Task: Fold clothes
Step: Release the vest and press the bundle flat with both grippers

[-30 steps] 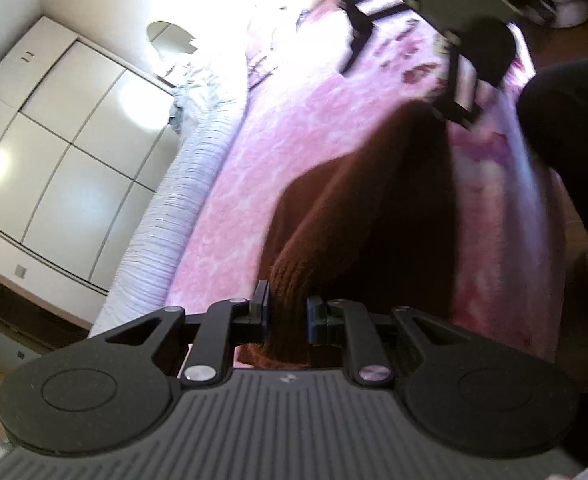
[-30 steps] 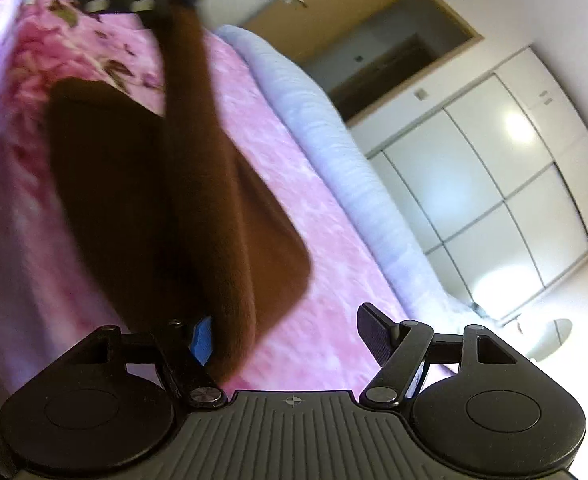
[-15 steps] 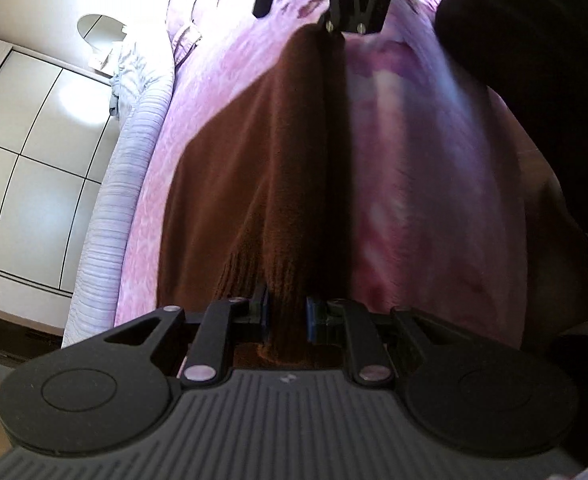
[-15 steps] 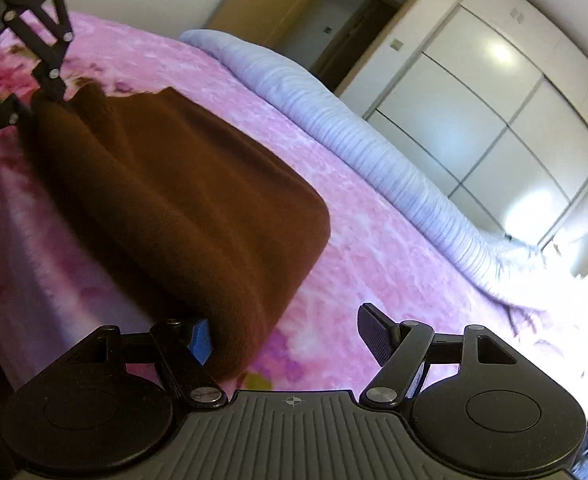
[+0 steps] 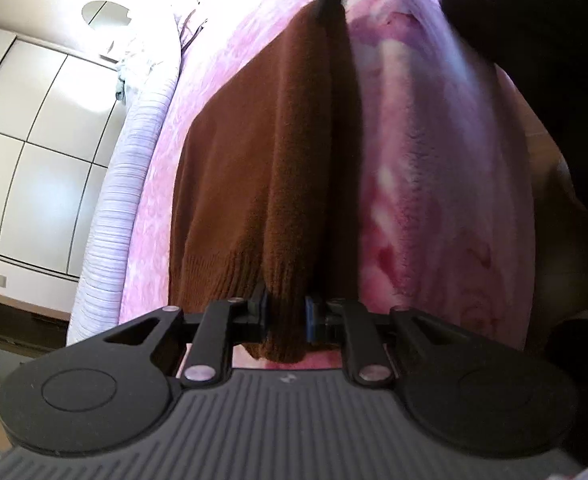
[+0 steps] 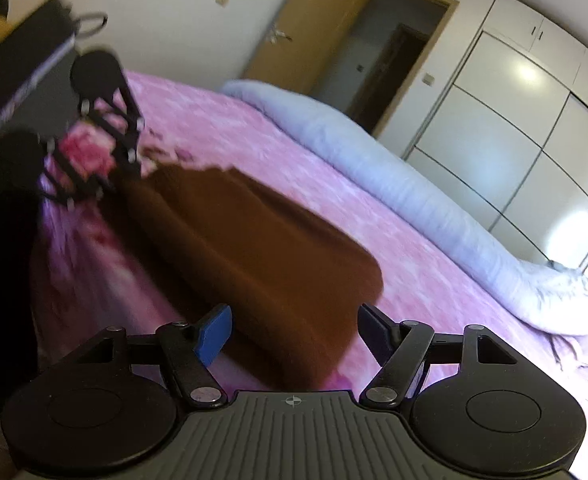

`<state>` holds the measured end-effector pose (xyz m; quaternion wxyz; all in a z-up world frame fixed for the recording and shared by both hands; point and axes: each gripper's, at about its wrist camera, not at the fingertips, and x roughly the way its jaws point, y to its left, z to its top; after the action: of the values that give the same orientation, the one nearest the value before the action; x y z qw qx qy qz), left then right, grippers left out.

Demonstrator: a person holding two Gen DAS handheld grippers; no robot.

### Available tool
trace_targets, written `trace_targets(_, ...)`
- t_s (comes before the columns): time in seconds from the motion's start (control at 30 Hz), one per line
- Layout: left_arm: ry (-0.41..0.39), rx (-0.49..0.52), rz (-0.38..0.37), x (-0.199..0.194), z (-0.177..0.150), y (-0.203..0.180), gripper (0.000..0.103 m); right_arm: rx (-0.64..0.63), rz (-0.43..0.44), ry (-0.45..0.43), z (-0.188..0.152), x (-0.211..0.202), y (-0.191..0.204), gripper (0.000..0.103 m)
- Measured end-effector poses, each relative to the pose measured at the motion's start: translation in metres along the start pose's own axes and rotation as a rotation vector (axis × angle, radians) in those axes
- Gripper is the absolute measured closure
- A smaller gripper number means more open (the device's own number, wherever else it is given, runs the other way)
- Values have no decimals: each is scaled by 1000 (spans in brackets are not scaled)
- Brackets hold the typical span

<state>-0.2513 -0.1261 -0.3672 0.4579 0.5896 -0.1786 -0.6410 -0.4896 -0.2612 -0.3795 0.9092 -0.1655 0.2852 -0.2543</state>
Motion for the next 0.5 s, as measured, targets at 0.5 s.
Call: trace_targets(0.5,-3,-61,-15,-6,-9,20,90,635,206,137,3,89,-141,31)
